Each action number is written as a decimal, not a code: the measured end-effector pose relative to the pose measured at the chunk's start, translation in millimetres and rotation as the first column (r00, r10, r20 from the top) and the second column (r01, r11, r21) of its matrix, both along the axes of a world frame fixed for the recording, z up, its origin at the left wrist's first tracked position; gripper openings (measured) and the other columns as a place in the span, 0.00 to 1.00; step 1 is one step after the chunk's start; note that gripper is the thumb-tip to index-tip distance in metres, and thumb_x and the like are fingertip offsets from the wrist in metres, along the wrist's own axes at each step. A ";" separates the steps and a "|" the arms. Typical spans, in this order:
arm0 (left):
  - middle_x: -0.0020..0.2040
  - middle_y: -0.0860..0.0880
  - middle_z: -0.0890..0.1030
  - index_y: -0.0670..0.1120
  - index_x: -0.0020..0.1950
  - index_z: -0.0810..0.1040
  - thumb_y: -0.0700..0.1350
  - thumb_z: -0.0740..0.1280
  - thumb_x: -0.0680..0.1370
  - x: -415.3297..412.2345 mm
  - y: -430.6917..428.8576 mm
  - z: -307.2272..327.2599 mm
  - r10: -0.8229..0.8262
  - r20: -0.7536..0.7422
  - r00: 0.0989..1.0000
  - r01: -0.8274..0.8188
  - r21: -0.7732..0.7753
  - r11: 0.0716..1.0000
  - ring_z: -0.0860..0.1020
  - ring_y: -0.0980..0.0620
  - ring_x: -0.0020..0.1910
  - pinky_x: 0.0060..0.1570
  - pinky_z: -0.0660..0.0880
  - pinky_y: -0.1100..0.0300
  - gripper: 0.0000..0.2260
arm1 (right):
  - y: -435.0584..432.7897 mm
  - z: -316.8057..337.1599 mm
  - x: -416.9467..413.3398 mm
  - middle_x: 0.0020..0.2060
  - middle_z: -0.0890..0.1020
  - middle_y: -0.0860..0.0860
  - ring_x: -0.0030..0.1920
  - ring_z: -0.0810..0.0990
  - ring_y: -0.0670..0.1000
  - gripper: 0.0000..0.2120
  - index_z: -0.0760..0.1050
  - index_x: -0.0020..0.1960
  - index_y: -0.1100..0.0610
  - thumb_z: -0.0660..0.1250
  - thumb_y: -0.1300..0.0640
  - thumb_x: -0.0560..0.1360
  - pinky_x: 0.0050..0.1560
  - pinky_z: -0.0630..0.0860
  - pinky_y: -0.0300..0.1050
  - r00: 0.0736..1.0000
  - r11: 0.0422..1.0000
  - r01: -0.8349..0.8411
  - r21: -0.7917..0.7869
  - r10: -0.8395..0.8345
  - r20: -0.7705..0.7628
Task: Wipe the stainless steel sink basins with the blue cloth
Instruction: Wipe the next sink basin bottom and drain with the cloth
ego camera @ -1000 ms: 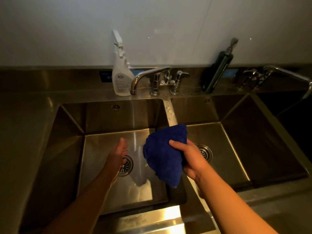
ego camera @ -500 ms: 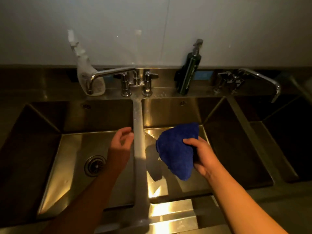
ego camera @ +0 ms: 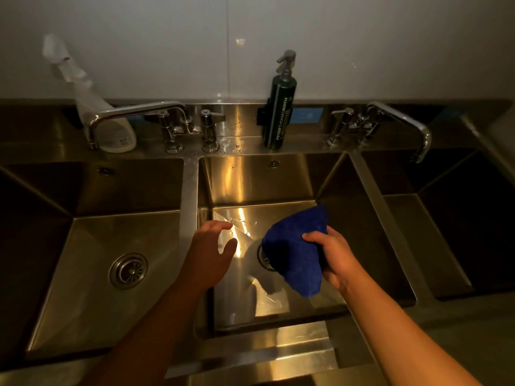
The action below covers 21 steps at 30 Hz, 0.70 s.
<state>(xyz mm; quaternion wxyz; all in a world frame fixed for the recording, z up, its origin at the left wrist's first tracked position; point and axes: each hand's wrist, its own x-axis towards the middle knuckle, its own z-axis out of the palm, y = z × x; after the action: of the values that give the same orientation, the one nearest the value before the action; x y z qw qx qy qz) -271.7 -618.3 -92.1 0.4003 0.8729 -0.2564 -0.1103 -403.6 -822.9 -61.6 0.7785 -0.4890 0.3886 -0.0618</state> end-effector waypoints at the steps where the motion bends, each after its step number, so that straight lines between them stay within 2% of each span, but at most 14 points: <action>1: 0.63 0.47 0.75 0.47 0.63 0.76 0.43 0.68 0.76 1.2 -0.5 -3.1 0.005 -0.017 1.000 -0.004 0.005 1.000 0.72 0.55 0.59 0.56 0.66 0.62 0.15 | -0.7 -3.1 -0.8 0.50 0.83 0.56 0.53 0.82 0.59 0.14 0.75 0.59 0.57 0.67 0.65 0.73 0.51 0.80 0.52 1.000 1.000 0.008 -0.003 -0.008 -0.008; 6: 0.62 0.45 0.74 0.44 0.62 0.76 0.41 0.69 0.76 5.4 -4.2 -10.1 0.020 -0.041 0.999 -0.022 -0.038 0.999 0.73 0.48 0.62 0.63 0.67 0.56 0.15 | -11.0 -19.3 0.1 0.52 0.82 0.58 0.54 0.81 0.59 0.15 0.74 0.59 0.56 0.67 0.65 0.74 0.55 0.78 0.57 0.998 0.998 -0.009 -0.059 0.005 -0.069; 10: 0.61 0.48 0.74 0.46 0.61 0.76 0.42 0.68 0.77 -0.5 -12.4 -11.9 0.008 -0.068 0.998 -0.011 -0.048 0.999 0.72 0.49 0.62 0.65 0.68 0.51 0.13 | -23.6 -34.6 -0.9 0.51 0.82 0.56 0.51 0.82 0.57 0.15 0.75 0.57 0.52 0.67 0.65 0.73 0.46 0.80 0.51 0.994 0.996 0.002 -0.087 -0.011 -0.107; 12: 0.62 0.49 0.74 0.48 0.62 0.75 0.43 0.67 0.77 -2.1 -20.1 -15.1 0.016 -0.092 0.996 -0.019 -0.036 0.999 0.72 0.50 0.63 0.65 0.68 0.49 0.13 | -32.7 -44.4 -1.0 0.52 0.82 0.56 0.51 0.82 0.57 0.16 0.74 0.59 0.53 0.68 0.65 0.73 0.42 0.79 0.48 0.991 0.996 -0.006 -0.093 -0.007 -0.136; 17: 0.61 0.48 0.74 0.46 0.61 0.76 0.42 0.67 0.77 -5.6 -51.7 -29.6 0.062 -0.120 0.991 -0.068 -0.040 0.997 0.72 0.50 0.62 0.64 0.69 0.54 0.13 | -70.3 -80.7 8.6 0.56 0.80 0.57 0.54 0.81 0.59 0.24 0.70 0.67 0.55 0.70 0.64 0.73 0.45 0.79 0.51 0.974 0.994 -0.071 -0.085 0.050 -0.221; 21: 0.62 0.50 0.73 0.47 0.61 0.75 0.43 0.67 0.77 -7.9 -81.7 -54.2 0.111 -0.127 0.986 -0.115 -0.026 0.993 0.71 0.54 0.60 0.60 0.67 0.61 0.13 | -106.4 -123.4 25.3 0.55 0.81 0.57 0.53 0.81 0.60 0.26 0.70 0.69 0.55 0.69 0.65 0.73 0.50 0.79 0.56 0.960 0.995 -0.095 -0.041 0.080 -0.267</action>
<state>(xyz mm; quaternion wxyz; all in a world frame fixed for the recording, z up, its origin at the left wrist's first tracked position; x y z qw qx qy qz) -279.6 -700.0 -146.3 0.4356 0.8706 -0.1827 -0.1378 -378.3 -929.3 -185.0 0.7081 -0.5303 0.4654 0.0282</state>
